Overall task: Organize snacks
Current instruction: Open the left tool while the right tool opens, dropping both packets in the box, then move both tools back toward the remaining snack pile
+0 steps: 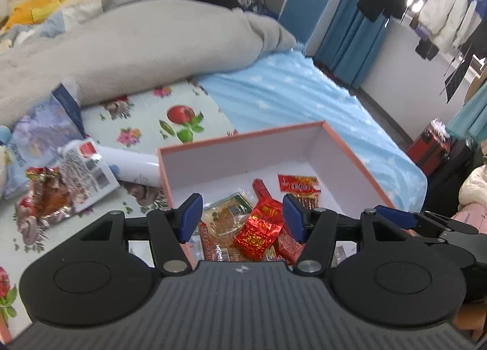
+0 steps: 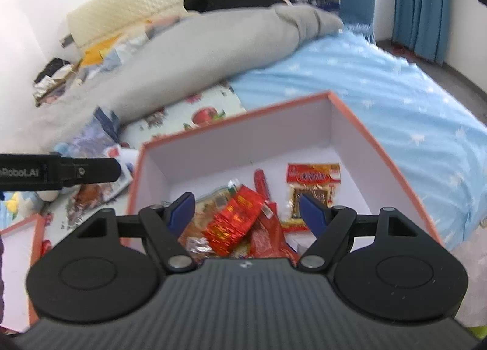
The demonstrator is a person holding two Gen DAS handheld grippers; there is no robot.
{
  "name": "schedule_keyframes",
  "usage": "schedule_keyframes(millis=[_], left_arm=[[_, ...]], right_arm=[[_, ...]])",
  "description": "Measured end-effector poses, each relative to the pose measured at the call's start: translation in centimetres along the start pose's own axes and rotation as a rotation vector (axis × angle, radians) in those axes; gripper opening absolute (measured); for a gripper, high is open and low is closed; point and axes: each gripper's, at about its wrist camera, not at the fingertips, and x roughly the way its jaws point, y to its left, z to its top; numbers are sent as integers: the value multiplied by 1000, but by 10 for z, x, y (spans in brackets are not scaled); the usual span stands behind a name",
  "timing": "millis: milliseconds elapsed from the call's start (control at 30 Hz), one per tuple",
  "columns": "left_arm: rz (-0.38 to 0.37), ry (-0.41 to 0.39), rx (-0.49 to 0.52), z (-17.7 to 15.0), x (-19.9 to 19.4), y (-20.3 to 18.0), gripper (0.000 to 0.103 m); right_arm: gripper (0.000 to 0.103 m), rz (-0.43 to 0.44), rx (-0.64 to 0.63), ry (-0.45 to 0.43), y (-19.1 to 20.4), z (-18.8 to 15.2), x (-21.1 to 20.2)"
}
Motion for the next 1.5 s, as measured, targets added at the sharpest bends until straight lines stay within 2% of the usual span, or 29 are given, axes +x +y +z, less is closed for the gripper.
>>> schedule_keyframes(millis=[433, 800, 867, 933, 1000, 1133, 1400, 1500], left_arm=[[27, -123, -27, -40, -104, 19, 64], [41, -206, -97, -95, -177, 47, 64], [49, -217, -103, -106, -182, 52, 64], [106, -196, -92, -118, -181, 55, 64], [84, -186, -113, -131, -185, 62, 64], [137, -205, -116, -156, -192, 72, 64], [171, -204, -246, -198, -189, 119, 64], [195, -184, -293, -208, -180, 141, 64]], right_arm=[[77, 62, -65, -134, 48, -14, -69], [77, 108, -114, -197, 87, -45, -110], [77, 121, -125, -200, 94, -56, -111], [77, 116, -119, -180, 97, -67, -105], [77, 136, -111, -164, 101, -75, -99], [77, 163, -141, -184, 115, -90, -100], [77, 231, -179, -144, 143, -116, -90], [77, 227, -195, -144, 153, -119, -80]])
